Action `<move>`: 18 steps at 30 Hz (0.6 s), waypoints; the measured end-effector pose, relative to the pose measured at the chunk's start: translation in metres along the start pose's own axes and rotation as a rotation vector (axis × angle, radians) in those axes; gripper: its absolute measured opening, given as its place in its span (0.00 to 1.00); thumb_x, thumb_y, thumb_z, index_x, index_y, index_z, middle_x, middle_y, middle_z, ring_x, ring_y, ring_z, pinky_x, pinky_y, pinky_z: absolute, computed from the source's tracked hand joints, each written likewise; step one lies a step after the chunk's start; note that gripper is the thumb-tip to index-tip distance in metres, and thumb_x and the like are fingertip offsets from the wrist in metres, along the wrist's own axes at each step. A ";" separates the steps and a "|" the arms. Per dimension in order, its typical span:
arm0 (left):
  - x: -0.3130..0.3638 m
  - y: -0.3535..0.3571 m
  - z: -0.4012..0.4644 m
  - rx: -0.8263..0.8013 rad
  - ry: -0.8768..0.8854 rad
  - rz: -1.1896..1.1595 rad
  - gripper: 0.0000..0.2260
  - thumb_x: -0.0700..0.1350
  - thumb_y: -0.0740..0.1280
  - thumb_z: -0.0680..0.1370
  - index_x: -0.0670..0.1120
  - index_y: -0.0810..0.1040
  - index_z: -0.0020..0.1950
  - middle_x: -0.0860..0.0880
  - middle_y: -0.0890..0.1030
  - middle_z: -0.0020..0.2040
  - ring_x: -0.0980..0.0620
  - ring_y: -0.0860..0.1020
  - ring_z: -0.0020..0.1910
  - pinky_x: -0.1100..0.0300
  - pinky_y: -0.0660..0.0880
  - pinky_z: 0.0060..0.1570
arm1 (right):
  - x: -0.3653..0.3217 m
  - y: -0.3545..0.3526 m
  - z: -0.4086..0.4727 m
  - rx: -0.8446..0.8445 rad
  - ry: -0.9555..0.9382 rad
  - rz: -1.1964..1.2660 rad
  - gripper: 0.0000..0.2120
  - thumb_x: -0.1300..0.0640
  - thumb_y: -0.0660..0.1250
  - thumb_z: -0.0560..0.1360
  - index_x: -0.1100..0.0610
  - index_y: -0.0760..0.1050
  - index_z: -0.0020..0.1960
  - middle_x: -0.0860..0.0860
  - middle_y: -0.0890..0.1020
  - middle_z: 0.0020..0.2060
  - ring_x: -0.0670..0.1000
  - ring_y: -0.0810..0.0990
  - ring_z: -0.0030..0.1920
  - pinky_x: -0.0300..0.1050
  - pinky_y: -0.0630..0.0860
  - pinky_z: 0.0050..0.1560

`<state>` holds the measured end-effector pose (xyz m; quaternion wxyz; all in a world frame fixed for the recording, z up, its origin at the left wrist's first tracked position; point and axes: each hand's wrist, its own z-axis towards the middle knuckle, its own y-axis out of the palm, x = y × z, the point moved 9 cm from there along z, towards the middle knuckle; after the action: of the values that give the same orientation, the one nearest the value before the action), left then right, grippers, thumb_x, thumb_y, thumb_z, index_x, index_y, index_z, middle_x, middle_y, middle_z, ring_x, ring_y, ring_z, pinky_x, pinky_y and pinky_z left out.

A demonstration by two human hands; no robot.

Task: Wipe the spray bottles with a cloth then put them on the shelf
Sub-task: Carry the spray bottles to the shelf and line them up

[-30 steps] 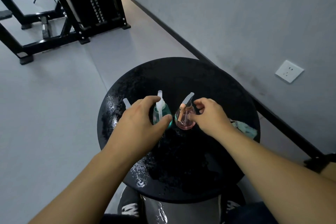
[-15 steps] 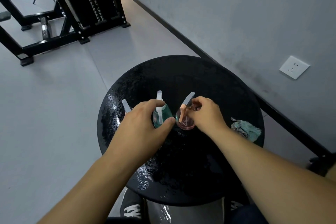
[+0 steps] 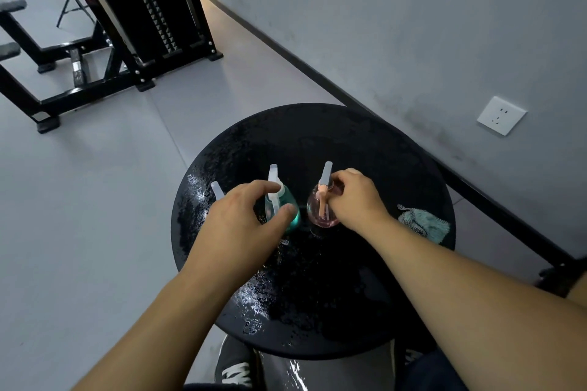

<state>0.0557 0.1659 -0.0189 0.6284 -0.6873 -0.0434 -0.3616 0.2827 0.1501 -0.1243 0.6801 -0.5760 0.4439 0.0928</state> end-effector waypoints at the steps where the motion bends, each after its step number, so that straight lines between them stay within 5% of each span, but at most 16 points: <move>1: -0.001 -0.002 0.000 0.003 -0.004 0.001 0.17 0.61 0.70 0.80 0.60 0.80 0.68 0.62 0.82 0.62 0.65 0.76 0.45 0.76 0.64 0.41 | -0.002 -0.002 -0.001 -0.006 -0.012 -0.014 0.05 0.53 0.71 0.77 0.54 0.81 0.51 0.45 0.76 0.47 0.49 0.79 0.45 0.51 0.81 0.48; 7: -0.005 -0.019 -0.005 0.040 -0.038 -0.042 0.14 0.59 0.71 0.80 0.61 0.81 0.65 0.65 0.79 0.47 0.72 0.75 0.40 0.77 0.66 0.38 | -0.025 -0.034 -0.017 0.002 -0.089 -0.041 0.09 0.55 0.72 0.77 0.52 0.81 0.57 0.43 0.76 0.50 0.46 0.78 0.46 0.43 0.78 0.46; 11: -0.008 -0.030 -0.011 0.064 -0.027 -0.044 0.17 0.59 0.72 0.80 0.59 0.81 0.68 0.58 0.84 0.59 0.74 0.71 0.40 0.77 0.62 0.42 | -0.039 -0.066 -0.030 0.022 -0.121 -0.060 0.13 0.55 0.71 0.77 0.54 0.81 0.61 0.46 0.78 0.51 0.48 0.78 0.49 0.35 0.71 0.40; 14: -0.006 -0.038 -0.019 0.079 -0.028 -0.054 0.18 0.58 0.71 0.80 0.57 0.81 0.69 0.55 0.84 0.62 0.73 0.71 0.41 0.66 0.68 0.46 | -0.050 -0.092 -0.045 0.058 -0.137 -0.030 0.13 0.55 0.72 0.77 0.54 0.81 0.61 0.47 0.79 0.51 0.47 0.78 0.48 0.34 0.69 0.40; 18: 0.014 -0.047 -0.037 0.097 0.007 -0.046 0.18 0.57 0.71 0.81 0.56 0.80 0.71 0.56 0.82 0.65 0.70 0.73 0.41 0.63 0.68 0.50 | -0.060 -0.128 -0.079 0.116 -0.176 -0.017 0.11 0.52 0.74 0.76 0.52 0.82 0.57 0.45 0.79 0.49 0.46 0.79 0.48 0.34 0.69 0.40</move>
<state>0.0257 0.1369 0.0261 0.6525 -0.6537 -0.0746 -0.3760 0.2899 0.0633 0.0125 0.7494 -0.5289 0.3823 0.1112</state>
